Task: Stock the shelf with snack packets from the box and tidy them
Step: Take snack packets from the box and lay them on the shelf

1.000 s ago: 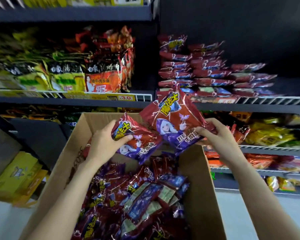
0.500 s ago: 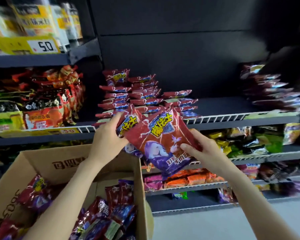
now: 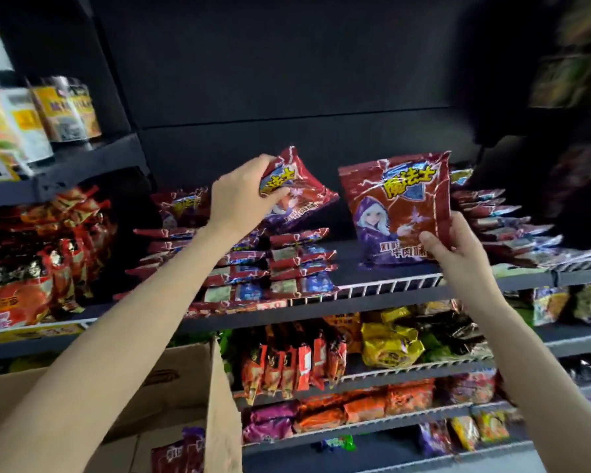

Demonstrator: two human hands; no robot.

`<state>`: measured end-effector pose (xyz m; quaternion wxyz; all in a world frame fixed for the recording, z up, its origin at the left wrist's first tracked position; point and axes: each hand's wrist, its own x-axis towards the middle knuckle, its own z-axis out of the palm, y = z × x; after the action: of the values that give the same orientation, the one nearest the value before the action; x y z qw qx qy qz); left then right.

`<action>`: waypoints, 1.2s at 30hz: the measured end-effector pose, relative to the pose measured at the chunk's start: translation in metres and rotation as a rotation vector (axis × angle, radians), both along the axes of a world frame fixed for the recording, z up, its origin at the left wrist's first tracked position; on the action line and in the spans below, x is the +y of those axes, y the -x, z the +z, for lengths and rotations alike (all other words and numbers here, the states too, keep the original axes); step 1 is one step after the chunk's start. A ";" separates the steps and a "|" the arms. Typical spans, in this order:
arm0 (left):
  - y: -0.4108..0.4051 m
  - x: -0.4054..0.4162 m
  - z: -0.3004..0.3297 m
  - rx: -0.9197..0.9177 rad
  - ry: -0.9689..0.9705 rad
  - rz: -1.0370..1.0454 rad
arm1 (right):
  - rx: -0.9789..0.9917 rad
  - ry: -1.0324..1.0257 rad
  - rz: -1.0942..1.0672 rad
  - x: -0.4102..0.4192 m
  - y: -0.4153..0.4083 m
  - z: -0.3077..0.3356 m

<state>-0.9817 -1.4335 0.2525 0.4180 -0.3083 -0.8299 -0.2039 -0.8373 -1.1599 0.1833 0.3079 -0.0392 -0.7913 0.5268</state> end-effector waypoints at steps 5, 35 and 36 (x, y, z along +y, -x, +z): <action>0.066 0.042 -0.037 0.071 0.244 -0.001 | 0.001 0.023 -0.071 0.013 0.041 -0.011; 0.095 0.036 -0.098 -0.302 0.532 0.054 | -0.356 -0.243 0.278 -0.015 0.296 -0.084; 0.095 0.037 -0.098 -0.311 0.524 0.055 | -0.343 -0.240 0.288 -0.022 0.283 -0.074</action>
<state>-1.0764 -1.3964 0.1550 0.1974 -0.3481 -0.9163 -0.0161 -1.1202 -1.1817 0.1097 0.0934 0.0221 -0.8863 0.4530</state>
